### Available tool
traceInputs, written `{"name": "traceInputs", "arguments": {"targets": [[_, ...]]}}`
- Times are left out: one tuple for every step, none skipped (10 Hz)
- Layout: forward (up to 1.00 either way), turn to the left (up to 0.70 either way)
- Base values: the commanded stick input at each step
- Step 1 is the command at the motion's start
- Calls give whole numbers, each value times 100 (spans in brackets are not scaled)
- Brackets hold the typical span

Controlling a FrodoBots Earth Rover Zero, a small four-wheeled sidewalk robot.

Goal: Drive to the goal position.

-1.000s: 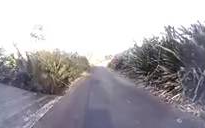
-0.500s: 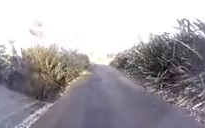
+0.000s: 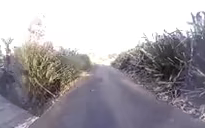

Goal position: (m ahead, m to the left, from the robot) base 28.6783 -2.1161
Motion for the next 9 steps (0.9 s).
{"name": "traceInputs", "arguments": {"targets": [[85,0],[85,-12],[85,-23],[85,-34],[85,-22],[85,-10],[85,0],[85,0],[85,0]]}}
